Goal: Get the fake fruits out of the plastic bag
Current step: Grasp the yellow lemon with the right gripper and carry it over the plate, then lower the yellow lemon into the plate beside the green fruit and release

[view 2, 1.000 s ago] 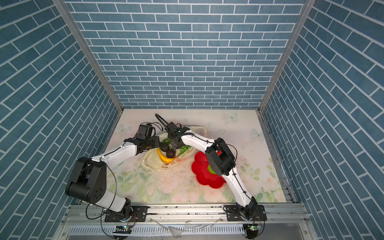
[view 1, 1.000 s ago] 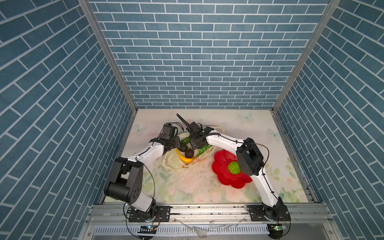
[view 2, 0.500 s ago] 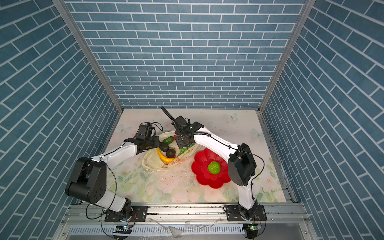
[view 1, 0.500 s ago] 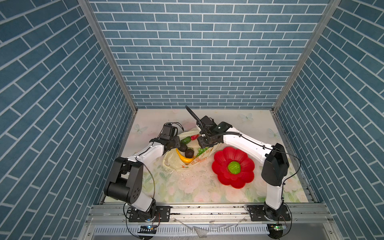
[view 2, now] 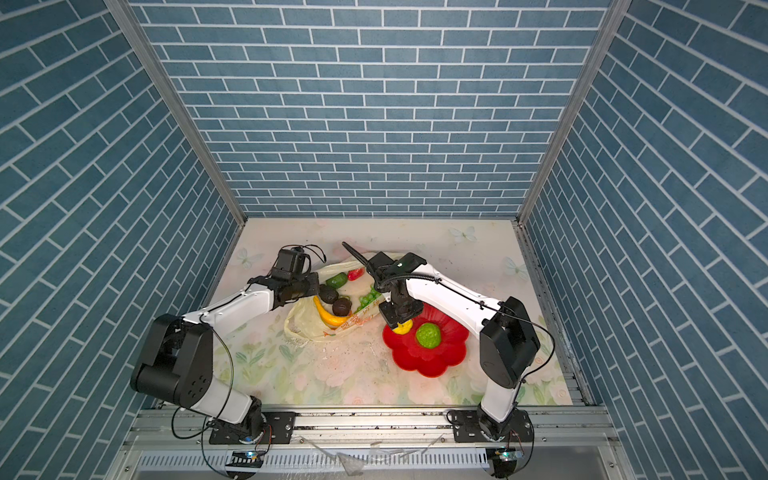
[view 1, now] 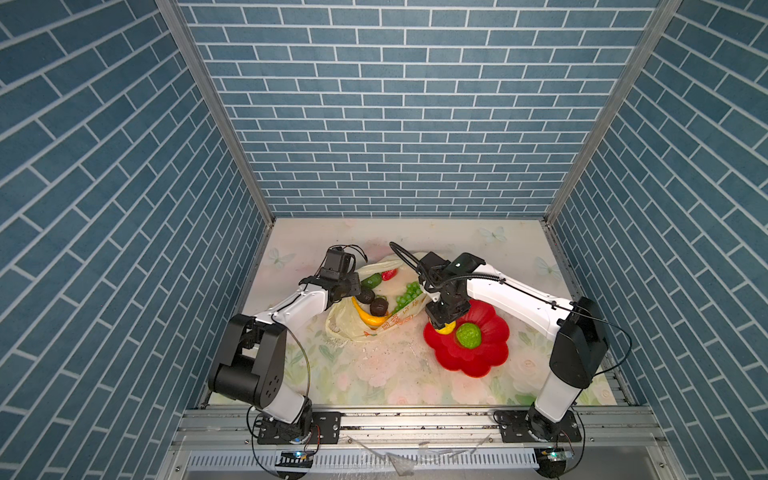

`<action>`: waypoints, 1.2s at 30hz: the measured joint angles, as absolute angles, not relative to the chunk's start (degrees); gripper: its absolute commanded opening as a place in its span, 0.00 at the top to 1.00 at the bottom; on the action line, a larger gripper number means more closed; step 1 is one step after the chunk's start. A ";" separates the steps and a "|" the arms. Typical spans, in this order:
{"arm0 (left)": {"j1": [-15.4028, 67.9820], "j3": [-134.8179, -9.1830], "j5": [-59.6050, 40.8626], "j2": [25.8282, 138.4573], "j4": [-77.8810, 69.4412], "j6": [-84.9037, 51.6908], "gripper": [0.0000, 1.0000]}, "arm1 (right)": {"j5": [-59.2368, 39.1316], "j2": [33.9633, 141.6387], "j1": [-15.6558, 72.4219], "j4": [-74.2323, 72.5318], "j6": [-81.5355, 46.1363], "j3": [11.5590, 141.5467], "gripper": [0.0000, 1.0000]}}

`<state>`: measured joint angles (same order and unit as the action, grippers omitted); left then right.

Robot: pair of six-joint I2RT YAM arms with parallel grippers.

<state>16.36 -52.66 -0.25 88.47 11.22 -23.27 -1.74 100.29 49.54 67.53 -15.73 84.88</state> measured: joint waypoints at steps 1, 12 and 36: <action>16.36 -52.66 -0.25 88.47 11.22 -23.27 1.00 | -2.15 100.29 49.54 68.27 -15.57 84.18 0.48; 16.36 -52.66 -0.25 88.47 11.22 -23.27 1.00 | -3.99 100.47 49.60 72.71 -15.25 80.40 0.44; 16.36 -52.66 -0.23 88.47 11.25 -22.85 1.00 | -2.39 105.69 49.60 71.81 -14.98 77.28 0.30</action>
<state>16.36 -52.66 -0.23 88.47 11.25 -22.85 -2.39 105.69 49.60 71.81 -14.98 77.28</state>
